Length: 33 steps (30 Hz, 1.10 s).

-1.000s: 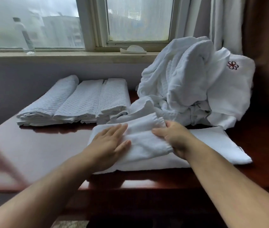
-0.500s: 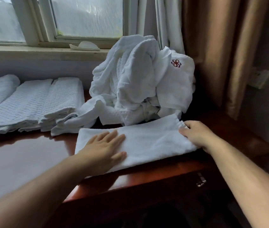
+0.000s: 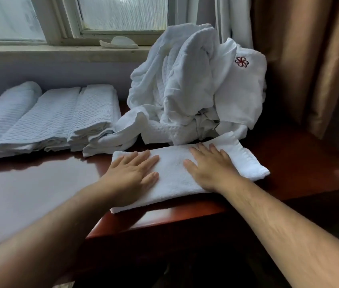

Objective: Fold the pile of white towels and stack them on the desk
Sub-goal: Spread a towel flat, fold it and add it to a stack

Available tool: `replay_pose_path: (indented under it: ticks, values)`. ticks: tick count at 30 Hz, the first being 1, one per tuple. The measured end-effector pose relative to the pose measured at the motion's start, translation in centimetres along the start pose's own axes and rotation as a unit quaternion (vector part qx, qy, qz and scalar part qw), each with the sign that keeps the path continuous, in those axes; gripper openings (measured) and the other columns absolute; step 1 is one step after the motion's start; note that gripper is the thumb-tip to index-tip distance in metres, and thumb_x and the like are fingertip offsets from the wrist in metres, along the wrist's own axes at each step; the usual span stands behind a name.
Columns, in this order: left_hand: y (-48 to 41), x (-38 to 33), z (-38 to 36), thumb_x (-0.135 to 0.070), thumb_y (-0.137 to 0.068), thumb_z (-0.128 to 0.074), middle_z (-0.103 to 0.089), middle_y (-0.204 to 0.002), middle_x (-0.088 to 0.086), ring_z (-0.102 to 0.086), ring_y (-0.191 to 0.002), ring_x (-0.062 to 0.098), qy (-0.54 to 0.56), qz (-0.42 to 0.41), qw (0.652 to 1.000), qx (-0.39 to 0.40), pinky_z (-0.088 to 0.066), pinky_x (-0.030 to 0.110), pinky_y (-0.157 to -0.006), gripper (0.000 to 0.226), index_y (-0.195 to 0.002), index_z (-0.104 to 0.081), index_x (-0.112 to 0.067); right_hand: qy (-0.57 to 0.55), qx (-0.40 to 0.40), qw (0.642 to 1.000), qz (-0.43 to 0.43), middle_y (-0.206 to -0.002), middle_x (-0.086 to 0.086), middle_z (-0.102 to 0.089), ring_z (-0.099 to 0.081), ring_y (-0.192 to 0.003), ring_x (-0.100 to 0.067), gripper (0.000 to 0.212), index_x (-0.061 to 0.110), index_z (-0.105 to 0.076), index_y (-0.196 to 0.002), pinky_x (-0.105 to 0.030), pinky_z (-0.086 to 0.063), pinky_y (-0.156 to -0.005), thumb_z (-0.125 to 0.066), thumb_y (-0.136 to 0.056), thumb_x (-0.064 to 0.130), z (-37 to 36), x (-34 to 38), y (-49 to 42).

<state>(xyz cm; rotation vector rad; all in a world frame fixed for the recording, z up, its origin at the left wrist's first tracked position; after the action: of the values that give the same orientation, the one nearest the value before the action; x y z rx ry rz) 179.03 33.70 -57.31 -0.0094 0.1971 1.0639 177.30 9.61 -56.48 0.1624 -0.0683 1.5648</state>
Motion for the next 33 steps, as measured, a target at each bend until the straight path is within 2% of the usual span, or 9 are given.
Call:
replay_pose_path:
  ticks: [6, 10, 13, 15, 18, 21, 24, 28, 33]
  values:
    - [2.7, 1.4, 0.2, -0.063, -0.1, -0.018, 0.002, -0.168, -0.018, 0.003, -0.154, 0.009, 0.013, 0.008, 1.0, 0.009, 0.003, 0.035, -0.122, 0.06, -0.157, -0.003, -0.05, 0.014, 0.02, 0.999, 0.021, -0.171, -0.001, 0.0, 0.003, -0.156, -0.027, 0.073, 0.026, -0.011, -0.162, -0.049, -0.002, -0.125, -0.016, -0.1, 0.064, -0.6, 1.5, 0.1]
    - [6.1, 3.9, 1.1, -0.058, -0.103, -0.026, -0.013, -0.165, -0.023, -0.011, -0.152, 0.01, 0.026, 0.008, 1.0, -0.006, -0.007, 0.038, -0.122, 0.051, -0.154, -0.02, -0.054, 0.014, 0.03, 0.998, 0.051, -0.171, 0.001, 0.001, 0.004, -0.157, -0.025, 0.071, 0.029, -0.011, -0.162, -0.047, 0.0, -0.125, -0.017, -0.1, 0.064, -0.9, 3.8, 0.6]
    - [9.2, 5.9, 1.7, -0.055, -0.104, -0.028, -0.028, -0.16, -0.025, -0.024, -0.148, 0.006, 0.032, -0.001, 0.999, -0.039, -0.013, 0.04, -0.123, 0.043, -0.146, -0.037, -0.056, 0.01, -0.009, 0.997, 0.075, -0.166, -0.001, -0.023, -0.017, -0.153, -0.027, 0.061, 0.03, -0.033, -0.156, -0.045, -0.012, -0.122, -0.029, -0.102, 0.057, -0.9, 6.0, 1.2]
    - [11.3, 6.9, 1.9, -0.052, -0.105, -0.027, -0.033, -0.157, -0.026, -0.028, -0.142, -0.002, 0.055, -0.009, 0.997, -0.05, -0.015, 0.037, -0.122, 0.042, -0.143, -0.043, -0.054, -0.008, -0.146, 0.983, 0.111, -0.136, -0.003, -0.058, -0.049, -0.127, -0.031, 0.04, 0.021, -0.063, -0.129, -0.043, -0.033, -0.106, -0.047, -0.101, 0.044, -0.6, 8.2, 2.9]
    - [14.3, 8.1, 1.7, -0.052, -0.105, -0.027, -0.04, -0.151, -0.026, -0.025, -0.118, -0.026, 0.086, -0.012, 0.994, -0.069, -0.017, 0.028, -0.118, 0.042, -0.14, -0.05, -0.051, -0.095, -0.274, 0.933, 0.214, -0.092, -0.003, -0.068, -0.06, -0.092, -0.03, 0.031, 0.014, -0.073, -0.09, -0.042, -0.045, -0.083, -0.055, -0.095, 0.039, -1.0, 11.9, 6.8]
    - [16.2, 8.6, 1.2, -0.057, -0.102, -0.021, -0.045, -0.148, -0.025, -0.031, -0.117, -0.023, 0.093, -0.006, 0.991, -0.095, -0.021, 0.027, -0.113, 0.048, -0.137, -0.054, -0.05, -0.127, -0.146, 0.923, 0.332, -0.115, 0.005, -0.066, -0.054, -0.113, -0.018, 0.052, 0.025, -0.072, -0.109, -0.039, -0.041, -0.098, -0.046, -0.09, 0.066, -2.5, 14.8, 10.1]
    - [17.4, 8.6, 0.9, -0.056, -0.097, -0.017, -0.048, -0.147, -0.022, -0.039, -0.131, -0.002, 0.102, 0.012, 0.989, -0.105, -0.024, 0.035, -0.114, 0.056, -0.137, -0.055, -0.048, -0.01, -0.08, 0.919, 0.387, -0.148, 0.003, -0.046, -0.035, -0.139, -0.019, 0.09, 0.029, -0.051, -0.142, -0.037, -0.026, -0.115, -0.056, -0.071, 0.084, -3.8, 15.9, 11.8]
    - [18.5, 8.3, 0.8, -0.058, -0.096, -0.014, -0.048, -0.145, -0.023, -0.043, -0.13, 0.007, 0.111, 0.027, 0.987, -0.11, -0.026, 0.04, -0.113, 0.058, -0.135, -0.056, -0.051, 0.045, -0.171, 0.899, 0.401, -0.136, -0.01, -0.06, -0.059, -0.123, -0.032, 0.074, 0.014, -0.063, -0.134, -0.049, -0.051, -0.099, -0.084, -0.073, 0.049, -4.2, 17.0, 13.1]
    - [19.5, 8.6, 0.9, -0.056, -0.104, -0.018, -0.05, -0.14, -0.025, -0.041, -0.128, 0.006, 0.147, 0.031, 0.983, -0.104, -0.024, 0.045, -0.116, 0.049, -0.13, -0.059, -0.051, -0.007, -0.263, 0.864, 0.428, -0.113, -0.01, -0.074, -0.072, -0.1, -0.031, 0.039, 0.006, -0.073, -0.115, -0.046, -0.059, -0.08, -0.08, -0.078, 0.016, -3.5, 18.0, 13.8]
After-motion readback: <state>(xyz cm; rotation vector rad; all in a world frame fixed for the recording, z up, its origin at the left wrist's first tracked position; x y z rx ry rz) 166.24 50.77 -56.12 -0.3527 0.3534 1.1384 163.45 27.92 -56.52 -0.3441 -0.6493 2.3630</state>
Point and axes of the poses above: each hand's wrist, its own y-axis away from the middle knuckle, its own z-axis out of the back of the hand, x = y × z, the point moved 2 cm from there along -y, towards the middle knuckle
